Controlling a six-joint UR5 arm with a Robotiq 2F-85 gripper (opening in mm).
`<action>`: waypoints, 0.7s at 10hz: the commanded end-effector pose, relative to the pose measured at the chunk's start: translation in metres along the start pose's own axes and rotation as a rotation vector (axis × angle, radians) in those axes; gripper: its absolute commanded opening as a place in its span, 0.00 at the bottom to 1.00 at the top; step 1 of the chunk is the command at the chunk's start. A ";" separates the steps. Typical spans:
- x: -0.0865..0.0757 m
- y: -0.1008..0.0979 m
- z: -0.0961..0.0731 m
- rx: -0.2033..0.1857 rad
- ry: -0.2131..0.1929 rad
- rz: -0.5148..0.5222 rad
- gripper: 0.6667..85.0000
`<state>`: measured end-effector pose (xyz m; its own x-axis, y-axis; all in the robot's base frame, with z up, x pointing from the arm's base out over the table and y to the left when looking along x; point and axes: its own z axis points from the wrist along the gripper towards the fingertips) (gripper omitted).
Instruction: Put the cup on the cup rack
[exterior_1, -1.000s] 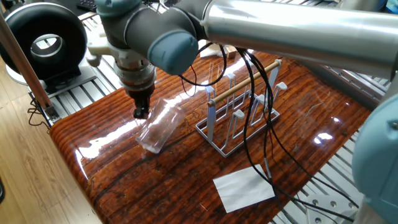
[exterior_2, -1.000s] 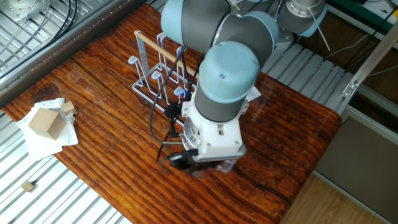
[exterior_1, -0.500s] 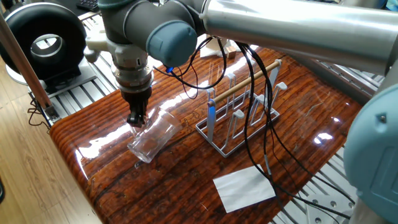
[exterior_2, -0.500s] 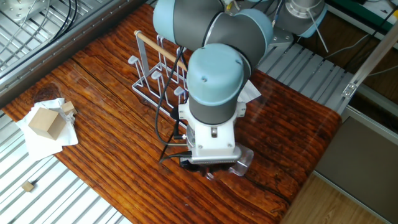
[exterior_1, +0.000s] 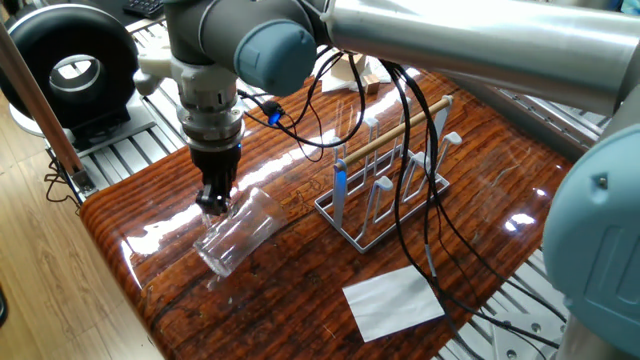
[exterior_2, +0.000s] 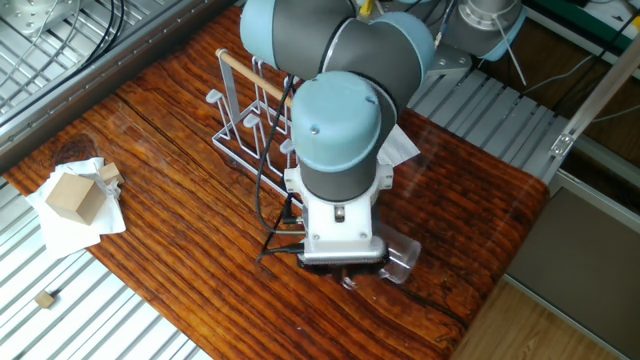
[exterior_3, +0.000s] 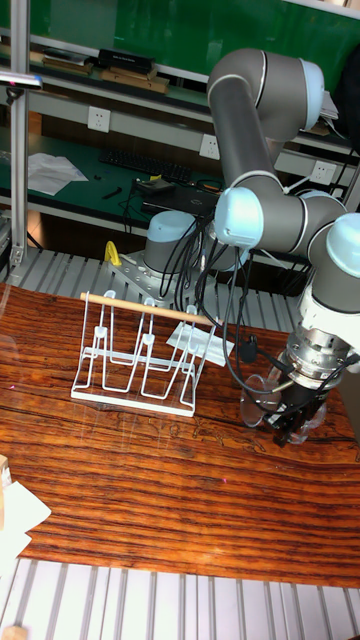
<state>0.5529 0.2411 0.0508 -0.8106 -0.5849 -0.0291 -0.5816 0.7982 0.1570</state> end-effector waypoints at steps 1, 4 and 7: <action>-0.006 0.030 -0.003 -0.119 -0.018 0.060 0.00; 0.006 0.034 -0.004 -0.134 0.029 0.087 0.00; 0.007 0.037 -0.005 -0.145 0.036 0.110 0.00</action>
<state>0.5296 0.2619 0.0575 -0.8527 -0.5220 0.0188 -0.4977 0.8228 0.2744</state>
